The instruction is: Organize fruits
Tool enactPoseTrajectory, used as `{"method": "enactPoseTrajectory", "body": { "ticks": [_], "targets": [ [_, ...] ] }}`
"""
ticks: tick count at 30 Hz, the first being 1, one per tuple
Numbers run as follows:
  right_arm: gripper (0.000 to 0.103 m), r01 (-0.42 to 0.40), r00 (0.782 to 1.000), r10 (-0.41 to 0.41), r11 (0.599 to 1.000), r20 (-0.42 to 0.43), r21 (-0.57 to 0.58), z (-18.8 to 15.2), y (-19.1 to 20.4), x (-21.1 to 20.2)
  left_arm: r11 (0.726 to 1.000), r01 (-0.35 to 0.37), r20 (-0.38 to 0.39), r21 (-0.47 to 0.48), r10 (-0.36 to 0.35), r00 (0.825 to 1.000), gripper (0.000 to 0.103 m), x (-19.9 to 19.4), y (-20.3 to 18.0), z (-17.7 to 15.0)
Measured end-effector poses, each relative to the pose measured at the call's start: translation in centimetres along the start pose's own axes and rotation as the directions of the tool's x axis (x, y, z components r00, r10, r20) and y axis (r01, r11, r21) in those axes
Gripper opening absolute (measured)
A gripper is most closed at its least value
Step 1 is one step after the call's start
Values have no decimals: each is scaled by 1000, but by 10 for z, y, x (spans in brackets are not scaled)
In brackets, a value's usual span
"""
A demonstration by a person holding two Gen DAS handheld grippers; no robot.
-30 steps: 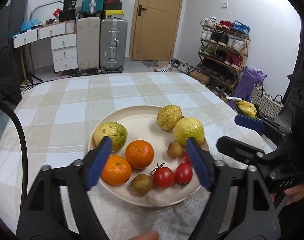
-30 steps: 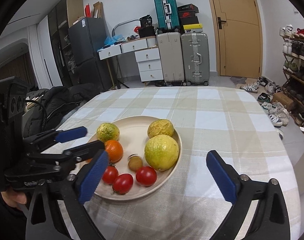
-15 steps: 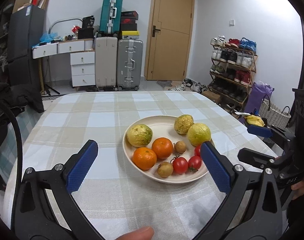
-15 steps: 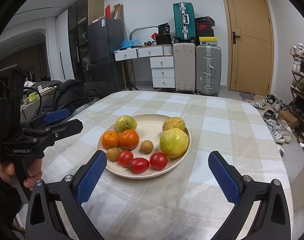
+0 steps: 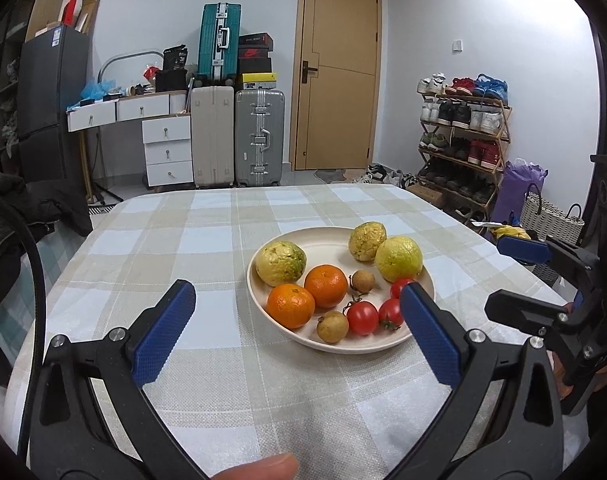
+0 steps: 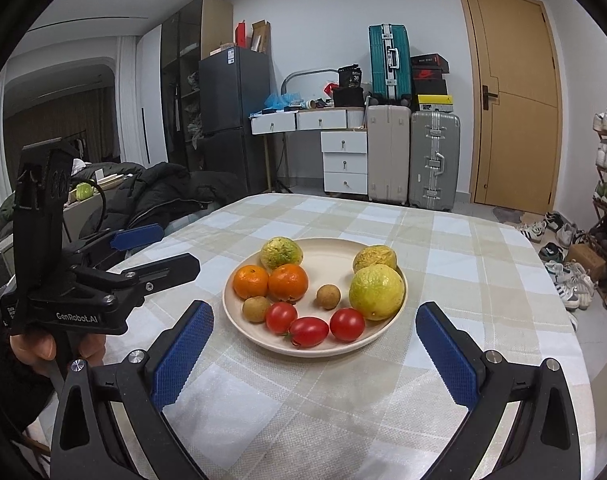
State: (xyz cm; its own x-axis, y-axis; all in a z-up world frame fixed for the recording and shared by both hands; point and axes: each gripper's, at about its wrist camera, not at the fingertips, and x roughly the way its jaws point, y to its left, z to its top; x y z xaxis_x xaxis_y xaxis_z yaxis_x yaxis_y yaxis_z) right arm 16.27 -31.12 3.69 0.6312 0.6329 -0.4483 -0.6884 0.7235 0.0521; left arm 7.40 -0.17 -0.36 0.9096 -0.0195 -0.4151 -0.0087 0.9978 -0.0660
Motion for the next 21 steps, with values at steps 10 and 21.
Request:
{"method": "enactPoseTrajectory", "body": {
  "ticks": [10, 21],
  "targets": [
    [103, 8, 999, -9, 1000, 51, 10, -2, -3, -8, 1000, 5, 9, -20, -5, 1000, 102, 0, 4, 0],
    [103, 9, 998, -11, 999, 61, 35, -2, -8, -11, 1000, -2, -8, -27, 2, 1000, 102, 5, 8, 0]
  ]
}}
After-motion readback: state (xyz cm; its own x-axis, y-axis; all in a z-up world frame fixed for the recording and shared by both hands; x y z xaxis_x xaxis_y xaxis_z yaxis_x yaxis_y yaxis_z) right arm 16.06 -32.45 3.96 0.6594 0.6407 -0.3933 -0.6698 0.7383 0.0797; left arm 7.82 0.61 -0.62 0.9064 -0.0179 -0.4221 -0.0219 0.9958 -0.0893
